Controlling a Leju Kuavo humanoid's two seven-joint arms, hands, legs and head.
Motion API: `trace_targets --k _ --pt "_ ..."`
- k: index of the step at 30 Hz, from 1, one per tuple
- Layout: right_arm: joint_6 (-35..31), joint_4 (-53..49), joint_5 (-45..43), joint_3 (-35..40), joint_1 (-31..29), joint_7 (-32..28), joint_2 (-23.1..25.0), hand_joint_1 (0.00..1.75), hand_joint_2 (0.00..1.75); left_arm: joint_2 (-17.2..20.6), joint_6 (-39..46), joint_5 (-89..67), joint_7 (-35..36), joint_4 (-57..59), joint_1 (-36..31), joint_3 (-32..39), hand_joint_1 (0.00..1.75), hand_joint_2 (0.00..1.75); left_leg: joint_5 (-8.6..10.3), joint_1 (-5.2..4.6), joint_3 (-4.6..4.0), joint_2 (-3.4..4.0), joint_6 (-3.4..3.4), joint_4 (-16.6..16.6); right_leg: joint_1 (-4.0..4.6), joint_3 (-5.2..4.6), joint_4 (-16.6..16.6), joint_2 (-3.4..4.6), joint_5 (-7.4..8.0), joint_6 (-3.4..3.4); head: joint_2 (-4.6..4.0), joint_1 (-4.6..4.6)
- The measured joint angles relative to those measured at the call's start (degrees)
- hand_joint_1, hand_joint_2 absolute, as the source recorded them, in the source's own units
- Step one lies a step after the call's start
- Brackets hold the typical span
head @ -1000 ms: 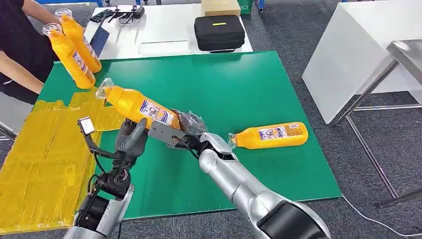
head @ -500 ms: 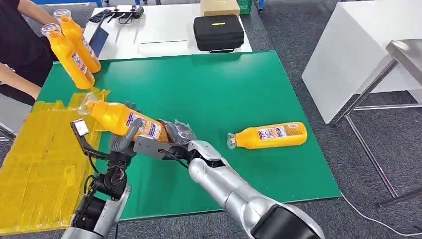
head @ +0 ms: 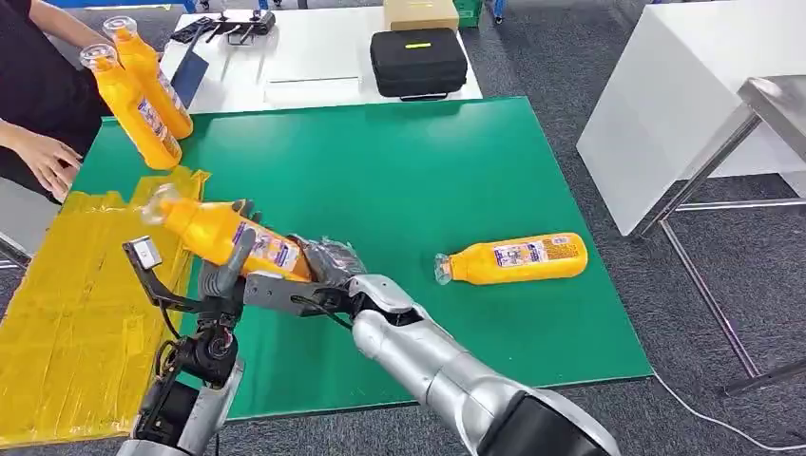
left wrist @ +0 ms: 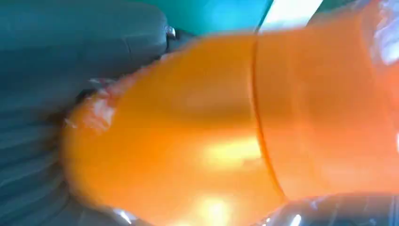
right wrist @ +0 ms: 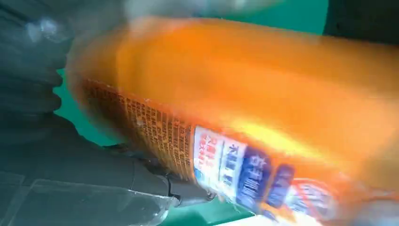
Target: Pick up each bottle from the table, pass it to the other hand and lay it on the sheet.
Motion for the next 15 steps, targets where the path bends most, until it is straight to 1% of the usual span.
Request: trace_targets --k 9,15 --pt "-0.7 -0.8 -1.6 -1.6 0.6 -0.2 -1.9 0.00 0.00 0.2 1.7 -5.4 -2.5 -0.8 -1.6 0.7 1.75 1.75 0.00 -0.01 0.00 -0.01 0.00 0.0 -0.02 0.01 0.0 0.00 0.00 0.00 0.00 -0.02" --pt "-2.0 -4.7 -1.0 -6.3 1.4 0.0 -4.6 0.00 0.00 1.1 10.6 -19.2 -6.7 -1.7 -3.2 0.8 1.75 1.75 0.00 -0.01 -0.01 -0.03 0.00 0.0 -0.02 0.00 0.0 -0.02 0.00 0.00 0.00 0.00"
